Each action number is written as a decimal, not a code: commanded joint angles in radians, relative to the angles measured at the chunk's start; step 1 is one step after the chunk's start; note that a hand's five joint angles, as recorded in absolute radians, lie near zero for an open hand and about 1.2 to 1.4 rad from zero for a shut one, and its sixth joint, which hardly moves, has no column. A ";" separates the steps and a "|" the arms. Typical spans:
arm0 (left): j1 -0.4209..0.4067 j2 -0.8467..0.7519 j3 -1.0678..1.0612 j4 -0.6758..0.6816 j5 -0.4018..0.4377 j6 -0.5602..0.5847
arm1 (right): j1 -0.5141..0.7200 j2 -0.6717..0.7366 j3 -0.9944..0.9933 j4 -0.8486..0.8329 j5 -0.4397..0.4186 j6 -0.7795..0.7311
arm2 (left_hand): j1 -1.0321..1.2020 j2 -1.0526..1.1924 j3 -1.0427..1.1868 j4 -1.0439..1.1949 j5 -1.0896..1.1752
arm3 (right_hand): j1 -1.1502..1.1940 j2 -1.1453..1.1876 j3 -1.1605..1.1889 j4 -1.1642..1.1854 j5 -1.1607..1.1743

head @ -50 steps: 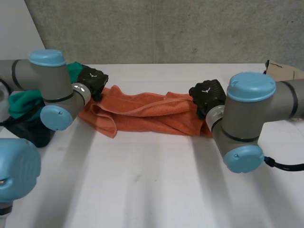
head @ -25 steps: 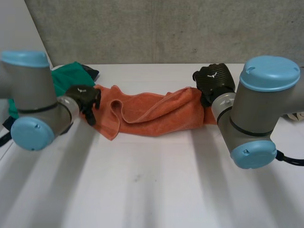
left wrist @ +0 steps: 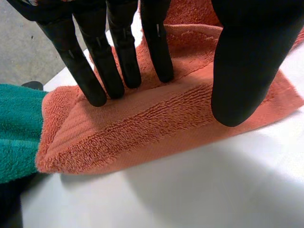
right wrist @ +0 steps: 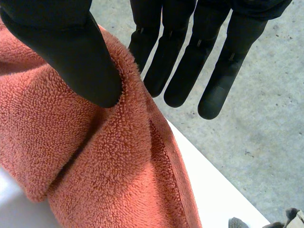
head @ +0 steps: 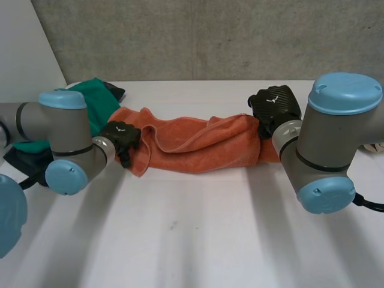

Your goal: Fold the laundry.

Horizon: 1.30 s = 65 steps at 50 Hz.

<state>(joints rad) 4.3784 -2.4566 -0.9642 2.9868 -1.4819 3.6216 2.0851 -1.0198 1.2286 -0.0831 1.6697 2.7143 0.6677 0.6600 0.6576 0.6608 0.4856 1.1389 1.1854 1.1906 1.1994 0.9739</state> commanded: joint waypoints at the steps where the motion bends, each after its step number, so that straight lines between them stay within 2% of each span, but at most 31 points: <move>1: -0.005 -0.045 0.064 -0.012 -0.004 0.028 | -0.010 0.000 0.011 -0.001 -0.008 -0.002 | 0.156 0.164 0.166 0.163 0.164 | 0.257 0.211 0.206 0.197 0.248; 4: -0.005 -0.056 0.081 -0.028 -0.004 0.040 | -0.013 0.001 0.015 -0.004 -0.011 -0.004 | 0.279 0.287 0.289 0.286 0.287 | 0.257 0.211 0.206 0.197 0.248; 8: 0.001 -0.054 0.090 -0.029 0.002 0.043 | -0.020 0.004 0.015 -0.006 -0.013 -0.007 | 0.728 0.736 0.738 0.735 0.735 | 0.257 0.211 0.206 0.197 0.248; 14: 0.004 -0.027 0.096 -0.035 0.000 0.043 | -0.042 -0.003 0.011 0.000 -0.013 -0.010 | 0.729 0.736 0.739 0.735 0.736 | 0.257 0.211 0.206 0.197 0.248; 18: 0.016 0.060 0.073 -0.080 0.009 0.029 | -0.066 -0.023 0.011 0.011 -0.018 -0.011 | 0.729 0.736 0.739 0.735 0.736 | 0.257 0.211 0.206 0.197 0.248; 26: 0.085 0.387 -0.005 -0.245 0.138 -0.038 | -0.144 -0.155 -0.001 0.123 -0.111 -0.070 | 0.729 0.736 0.739 0.735 0.736 | 0.257 0.211 0.206 0.197 0.248; 31: 0.141 0.484 -0.025 -0.324 0.204 -0.044 | -0.180 -0.227 -0.009 0.201 -0.195 -0.123 | 0.729 0.736 0.739 0.735 0.736 | 0.257 0.211 0.206 0.197 0.248; 37: 0.180 0.443 -0.031 -0.365 0.250 -0.005 | -0.185 -0.221 -0.021 0.296 -0.266 -0.249 | 0.729 0.736 0.739 0.735 0.736 | 0.257 0.211 0.206 0.197 0.248; 44: 0.184 0.257 0.025 -0.367 0.241 0.020 | -0.169 -0.106 -0.057 0.283 -0.231 -0.281 | 0.729 0.736 0.739 0.735 0.736 | 0.257 0.211 0.206 0.197 0.248; 48: 0.165 0.121 0.128 -0.355 0.235 0.009 | -0.154 -0.019 -0.098 0.214 -0.188 -0.254 | 0.729 0.736 0.739 0.735 0.736 | 0.257 0.211 0.206 0.197 0.248; 53: 0.135 0.005 0.370 -0.332 0.226 -0.084 | -0.122 0.061 -0.170 0.015 -0.107 -0.185 | 0.729 0.736 0.739 0.735 0.736 | 0.257 0.211 0.206 0.197 0.248; 60: 0.098 0.016 0.700 -0.204 0.216 -0.293 | -0.088 0.061 -0.322 -0.292 -0.022 -0.084 | 0.729 0.736 0.739 0.735 0.736 | 0.257 0.211 0.206 0.197 0.248; 65: 0.084 0.050 0.893 -0.051 0.134 -0.383 | -0.069 0.027 -0.414 -0.473 0.045 -0.033 | 0.729 0.736 0.739 0.735 0.736 | 0.257 0.211 0.206 0.197 0.248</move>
<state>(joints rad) 4.4773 -2.4460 -0.2740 2.7831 -1.2757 3.3470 1.9968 -0.9578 0.9135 -0.3641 1.6507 2.6268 1.1579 1.1972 1.1922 1.1996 0.9895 1.1389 1.1855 1.1945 1.2003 0.9736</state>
